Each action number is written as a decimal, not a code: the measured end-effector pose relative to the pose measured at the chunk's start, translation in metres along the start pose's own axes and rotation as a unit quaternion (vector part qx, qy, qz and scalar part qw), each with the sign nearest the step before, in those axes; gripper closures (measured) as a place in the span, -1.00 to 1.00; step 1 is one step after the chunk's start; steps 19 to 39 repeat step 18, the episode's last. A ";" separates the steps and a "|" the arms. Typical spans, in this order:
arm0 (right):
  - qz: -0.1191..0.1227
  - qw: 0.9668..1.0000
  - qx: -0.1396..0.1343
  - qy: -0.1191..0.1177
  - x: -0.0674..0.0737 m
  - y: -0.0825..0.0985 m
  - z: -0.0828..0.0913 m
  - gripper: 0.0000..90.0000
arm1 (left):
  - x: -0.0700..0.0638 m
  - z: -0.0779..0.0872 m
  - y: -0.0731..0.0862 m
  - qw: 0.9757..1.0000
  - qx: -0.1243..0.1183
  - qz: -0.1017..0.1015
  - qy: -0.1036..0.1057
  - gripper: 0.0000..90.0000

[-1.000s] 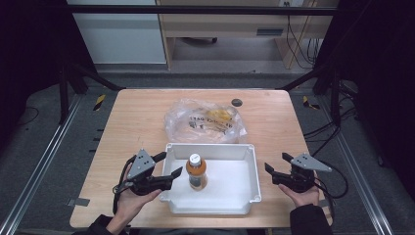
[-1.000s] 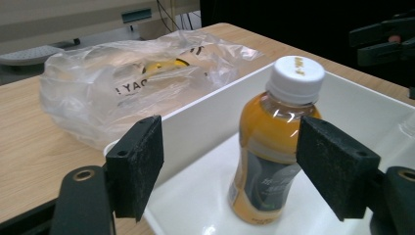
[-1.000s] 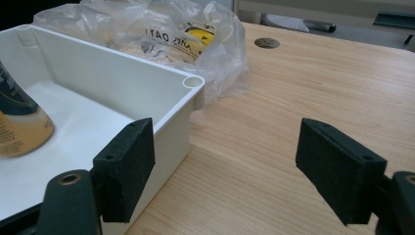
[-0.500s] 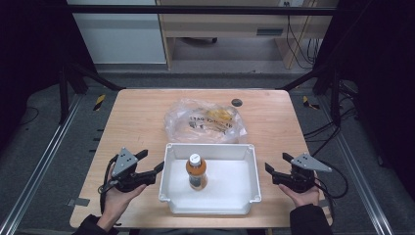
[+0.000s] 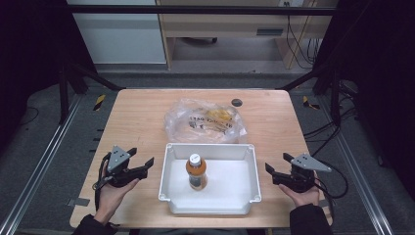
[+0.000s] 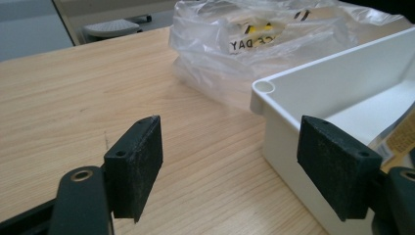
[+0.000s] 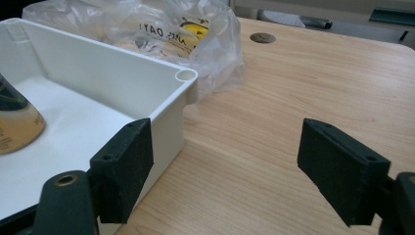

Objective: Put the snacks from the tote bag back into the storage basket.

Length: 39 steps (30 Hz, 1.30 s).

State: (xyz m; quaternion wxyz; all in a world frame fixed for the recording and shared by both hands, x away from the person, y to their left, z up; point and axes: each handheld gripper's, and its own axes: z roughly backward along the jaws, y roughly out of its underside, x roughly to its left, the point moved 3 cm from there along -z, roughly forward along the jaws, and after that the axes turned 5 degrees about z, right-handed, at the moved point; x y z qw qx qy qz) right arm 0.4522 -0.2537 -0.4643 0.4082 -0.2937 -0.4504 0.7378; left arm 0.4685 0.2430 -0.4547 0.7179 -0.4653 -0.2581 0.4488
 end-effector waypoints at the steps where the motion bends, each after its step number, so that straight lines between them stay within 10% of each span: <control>1: 0.001 1.000 0.001 0.001 0.000 0.000 0.000 -0.53 | 0.002 -0.001 0.001 1.000 0.003 -0.002 -0.001 -0.45; 39: 0.003 1.000 0.004 0.010 -0.001 0.001 -0.001 -0.55 | 0.013 -0.018 0.015 0.999 0.044 -0.016 -0.009 -0.53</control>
